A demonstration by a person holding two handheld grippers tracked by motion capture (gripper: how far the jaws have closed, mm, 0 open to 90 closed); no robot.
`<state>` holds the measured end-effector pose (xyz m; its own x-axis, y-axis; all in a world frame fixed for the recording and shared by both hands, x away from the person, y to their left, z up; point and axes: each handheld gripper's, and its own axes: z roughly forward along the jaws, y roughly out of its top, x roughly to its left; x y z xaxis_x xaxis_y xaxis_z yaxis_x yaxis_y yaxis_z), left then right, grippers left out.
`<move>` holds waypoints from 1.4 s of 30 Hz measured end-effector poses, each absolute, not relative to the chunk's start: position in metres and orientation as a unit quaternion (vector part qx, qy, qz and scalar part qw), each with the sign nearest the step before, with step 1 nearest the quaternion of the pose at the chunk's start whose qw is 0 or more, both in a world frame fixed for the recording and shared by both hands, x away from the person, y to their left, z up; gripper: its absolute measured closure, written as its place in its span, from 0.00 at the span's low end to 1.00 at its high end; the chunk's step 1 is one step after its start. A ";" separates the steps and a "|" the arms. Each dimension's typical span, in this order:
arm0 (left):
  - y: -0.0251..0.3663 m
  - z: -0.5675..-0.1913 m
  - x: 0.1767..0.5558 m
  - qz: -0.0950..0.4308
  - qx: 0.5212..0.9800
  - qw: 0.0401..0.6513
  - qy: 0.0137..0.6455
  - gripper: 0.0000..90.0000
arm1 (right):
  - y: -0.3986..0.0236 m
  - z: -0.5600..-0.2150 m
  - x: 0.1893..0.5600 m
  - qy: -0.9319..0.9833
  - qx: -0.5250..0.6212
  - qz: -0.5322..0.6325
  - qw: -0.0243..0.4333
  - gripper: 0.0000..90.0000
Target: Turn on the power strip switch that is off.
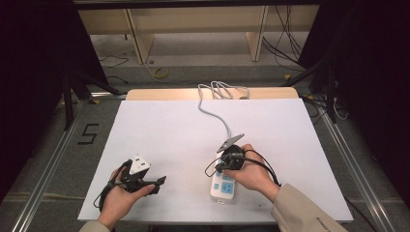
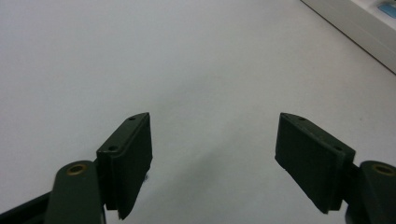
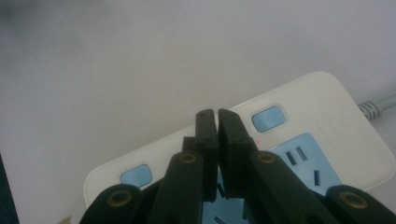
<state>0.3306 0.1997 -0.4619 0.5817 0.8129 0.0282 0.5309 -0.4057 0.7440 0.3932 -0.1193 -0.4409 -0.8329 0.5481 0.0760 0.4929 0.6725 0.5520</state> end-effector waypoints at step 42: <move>0.200 -0.462 0.330 0.197 0.814 0.356 0.414 0.30 | -0.166 -0.427 0.389 0.883 0.311 0.347 0.061 0.74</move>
<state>0.3300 0.2003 -0.4623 0.5797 0.8144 0.0261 0.5345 -0.4042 0.7422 0.3892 -0.1664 -0.4272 -0.7988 0.5917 0.1090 0.5075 0.5654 0.6502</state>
